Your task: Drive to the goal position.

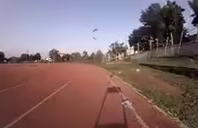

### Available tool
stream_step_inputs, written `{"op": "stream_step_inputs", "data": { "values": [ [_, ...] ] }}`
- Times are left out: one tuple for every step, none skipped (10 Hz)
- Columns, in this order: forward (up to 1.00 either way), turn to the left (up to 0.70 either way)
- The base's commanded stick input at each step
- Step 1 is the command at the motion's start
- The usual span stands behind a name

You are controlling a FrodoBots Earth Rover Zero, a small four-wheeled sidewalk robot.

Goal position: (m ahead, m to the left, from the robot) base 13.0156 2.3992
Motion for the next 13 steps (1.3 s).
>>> {"op": "stream_step_inputs", "data": {
  "values": [
    [0.7, 0.0],
    [0.7, 0.0],
    [0.7, 0.0],
    [0.7, 0.0],
    [0.7, 0.0],
    [0.7, 0.0],
    [0.7, 0.0],
    [0.7, 0.0],
    [0.7, 0.0],
    [0.7, 0.0],
    [0.7, 0.0],
    [0.7, 0.0],
    [0.7, 0.0]
  ]
}}
